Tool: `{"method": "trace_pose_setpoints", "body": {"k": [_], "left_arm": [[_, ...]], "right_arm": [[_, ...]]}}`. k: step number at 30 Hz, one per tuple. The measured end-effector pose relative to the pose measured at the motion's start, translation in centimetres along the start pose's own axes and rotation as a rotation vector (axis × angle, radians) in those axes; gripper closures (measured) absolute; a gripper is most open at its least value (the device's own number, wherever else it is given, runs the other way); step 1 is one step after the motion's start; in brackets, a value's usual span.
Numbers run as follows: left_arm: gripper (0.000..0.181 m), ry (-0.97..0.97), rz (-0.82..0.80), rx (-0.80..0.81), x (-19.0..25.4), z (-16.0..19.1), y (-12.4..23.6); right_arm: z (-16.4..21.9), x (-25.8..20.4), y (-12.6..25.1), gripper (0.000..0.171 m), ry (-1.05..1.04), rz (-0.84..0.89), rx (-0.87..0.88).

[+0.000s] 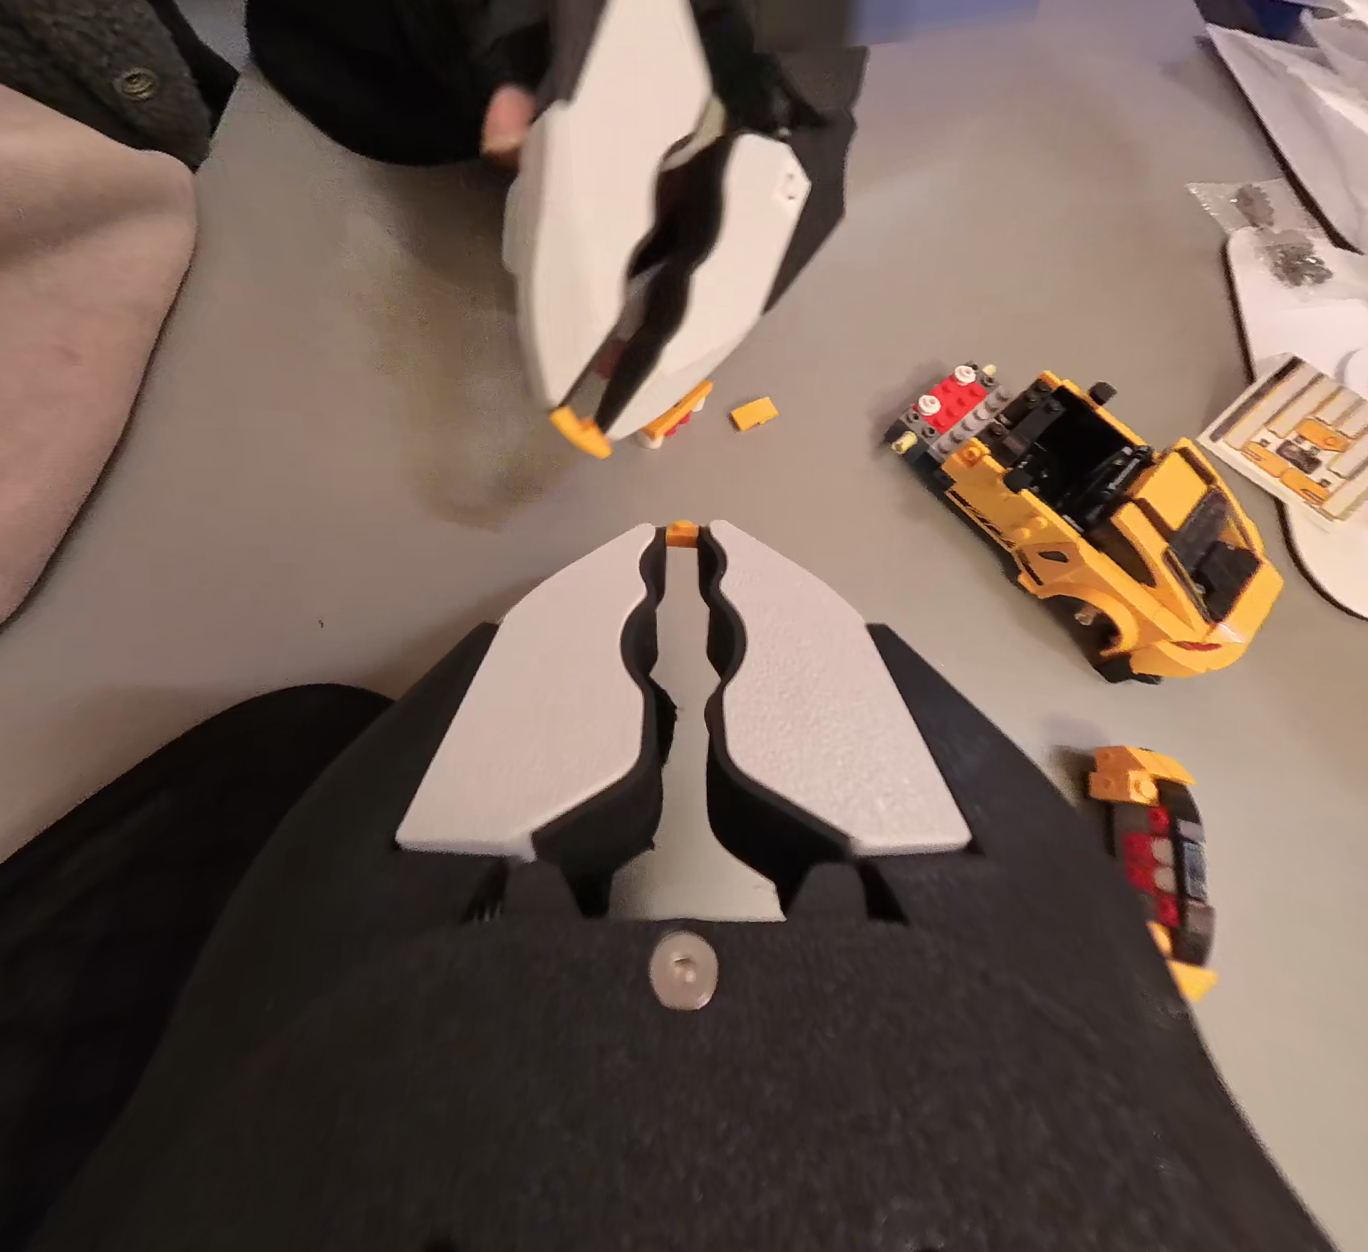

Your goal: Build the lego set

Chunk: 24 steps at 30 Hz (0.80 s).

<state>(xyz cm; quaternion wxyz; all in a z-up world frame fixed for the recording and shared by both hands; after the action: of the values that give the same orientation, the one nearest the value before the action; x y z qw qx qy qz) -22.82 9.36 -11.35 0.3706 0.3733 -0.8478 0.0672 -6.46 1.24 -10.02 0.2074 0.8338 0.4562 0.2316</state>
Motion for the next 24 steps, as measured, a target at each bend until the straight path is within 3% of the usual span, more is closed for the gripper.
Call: {"method": "trace_pose_setpoints", "body": {"k": [4, 7, 16, 19, 24], "left_arm": [[0.171, 0.213, 0.260, 0.260, -1.0, -0.5, 1.1], [0.171, 0.261, 0.306, 0.328, -1.5, -0.4, 1.0], [0.171, 0.237, 0.099, 0.279, -2.7, 0.2, 1.9], [0.171, 0.217, 0.035, 0.223, -2.7, 0.4, 1.7], [0.171, 0.264, 0.074, 0.272, -2.9, 0.4, 1.8]], "right_arm": [[-0.2, -0.4, -0.8, 0.163, -0.004, -0.014, 0.026], [-0.5, -0.8, -1.7, 0.163, -0.013, -0.020, 0.079], [-1.0, 0.3, -0.4, 0.164, -0.130, -0.007, 0.261], [-0.6, 0.5, -0.6, 0.163, -0.121, 0.011, 0.213], [0.0, 0.0, -1.7, 0.163, -0.090, -0.017, 0.067]]}}
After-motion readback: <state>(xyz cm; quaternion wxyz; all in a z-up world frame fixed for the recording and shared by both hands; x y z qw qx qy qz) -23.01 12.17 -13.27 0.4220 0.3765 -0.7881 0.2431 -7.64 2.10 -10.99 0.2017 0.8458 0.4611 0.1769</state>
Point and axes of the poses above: each gripper's, where its closed fingertips meet, y back along the fingers, z out of its underside, x = y × z across the jaws, the point moved 10 cm from there along y, back along the fingers, and after that the axes turned 6 degrees about z, right-handed, at the moved point
